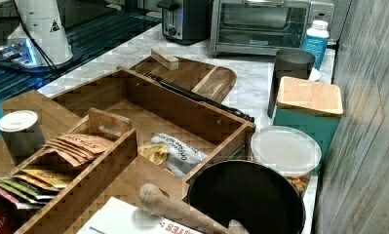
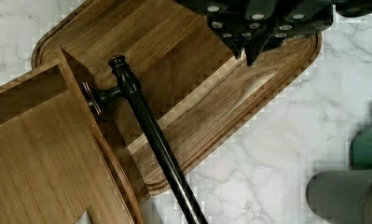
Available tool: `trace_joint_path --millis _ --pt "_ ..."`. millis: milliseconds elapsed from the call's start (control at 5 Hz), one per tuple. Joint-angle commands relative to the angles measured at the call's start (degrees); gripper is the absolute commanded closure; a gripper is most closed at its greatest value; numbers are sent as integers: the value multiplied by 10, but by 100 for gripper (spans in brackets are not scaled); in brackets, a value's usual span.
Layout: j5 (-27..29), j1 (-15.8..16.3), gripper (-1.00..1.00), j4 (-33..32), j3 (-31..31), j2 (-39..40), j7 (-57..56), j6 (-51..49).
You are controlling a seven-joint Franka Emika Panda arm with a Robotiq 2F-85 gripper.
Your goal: Close the drawer.
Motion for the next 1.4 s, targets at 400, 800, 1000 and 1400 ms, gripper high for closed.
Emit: trace_joint_path --millis 400,800,1000,1400 --pt "-33 8 100 -15 9 29 -44 58" --pt "-87 20 100 17 22 110 -147 130" --pt "-118 33 100 46 23 154 -130 144" --pt "-174 51 100 34 19 165 -104 194"
